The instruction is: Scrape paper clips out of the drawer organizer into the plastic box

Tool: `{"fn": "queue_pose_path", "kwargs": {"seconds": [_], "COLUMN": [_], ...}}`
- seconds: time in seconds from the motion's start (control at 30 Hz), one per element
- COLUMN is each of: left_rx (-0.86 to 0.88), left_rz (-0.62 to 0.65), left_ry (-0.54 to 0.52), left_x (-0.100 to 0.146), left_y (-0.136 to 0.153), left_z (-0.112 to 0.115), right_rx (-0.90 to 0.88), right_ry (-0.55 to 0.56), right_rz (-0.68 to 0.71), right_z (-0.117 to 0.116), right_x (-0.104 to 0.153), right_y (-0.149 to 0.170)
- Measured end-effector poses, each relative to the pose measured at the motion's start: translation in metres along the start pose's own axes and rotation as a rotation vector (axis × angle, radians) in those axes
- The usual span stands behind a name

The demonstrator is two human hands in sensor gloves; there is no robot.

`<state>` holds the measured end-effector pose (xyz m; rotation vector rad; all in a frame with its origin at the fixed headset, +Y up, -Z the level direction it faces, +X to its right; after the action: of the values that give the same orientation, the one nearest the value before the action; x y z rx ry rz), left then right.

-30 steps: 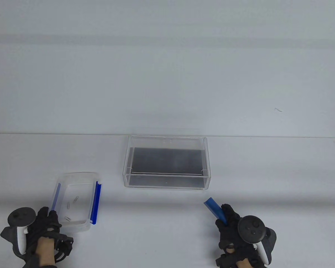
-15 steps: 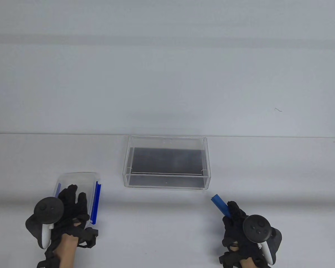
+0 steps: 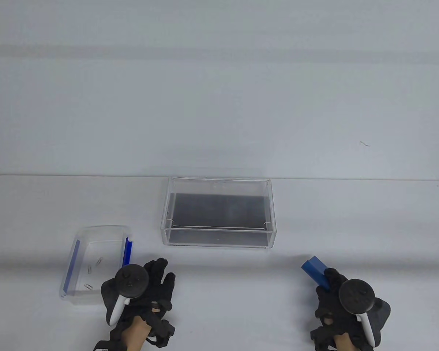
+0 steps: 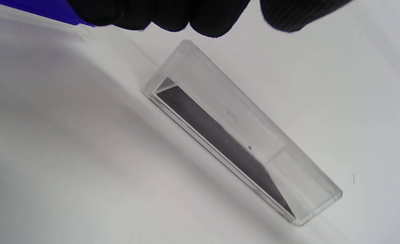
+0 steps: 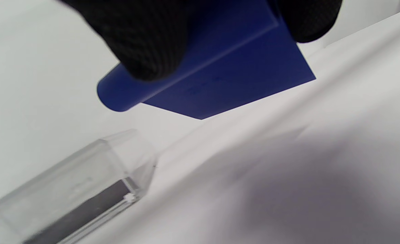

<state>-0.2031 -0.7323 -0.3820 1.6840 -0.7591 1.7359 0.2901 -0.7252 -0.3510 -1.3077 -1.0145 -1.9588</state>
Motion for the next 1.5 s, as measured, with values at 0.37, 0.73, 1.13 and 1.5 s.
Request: {"fn": "queue_pose_path", "kwargs": {"seconds": [0.37,0.73,1.13,1.5], "left_rx": [0.006,0.002,-0.011,-0.016], "left_rz": [-0.028,-0.040,-0.040,0.021], "left_ry": [0.139,0.145,0.154,0.137], "left_x": [-0.001,-0.002,-0.002,-0.002], "left_y": [0.001,0.004,0.004,-0.003], "left_z": [0.025,0.025,0.027,0.030], "right_rx": [0.217,0.375,0.319,-0.038], "right_ry": [-0.041,-0.104,-0.035,-0.046], "right_rz": [-0.119,-0.173,-0.060,0.126], "right_z": [-0.019,-0.032,-0.026,-0.017], "right_x": [-0.010,-0.012,-0.008,0.011], "right_y": [0.034,0.037,0.012,-0.049]}}
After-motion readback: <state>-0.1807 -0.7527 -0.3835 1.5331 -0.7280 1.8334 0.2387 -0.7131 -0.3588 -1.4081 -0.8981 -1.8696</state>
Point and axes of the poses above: the tracker on the back of each hand, its own y axis roughly to the little-finger side, its own x axis roughly from the fingertips to the wrist, z = x × y, the point moved 4 cm from there along -x, roughly from the wrist to the fingertips
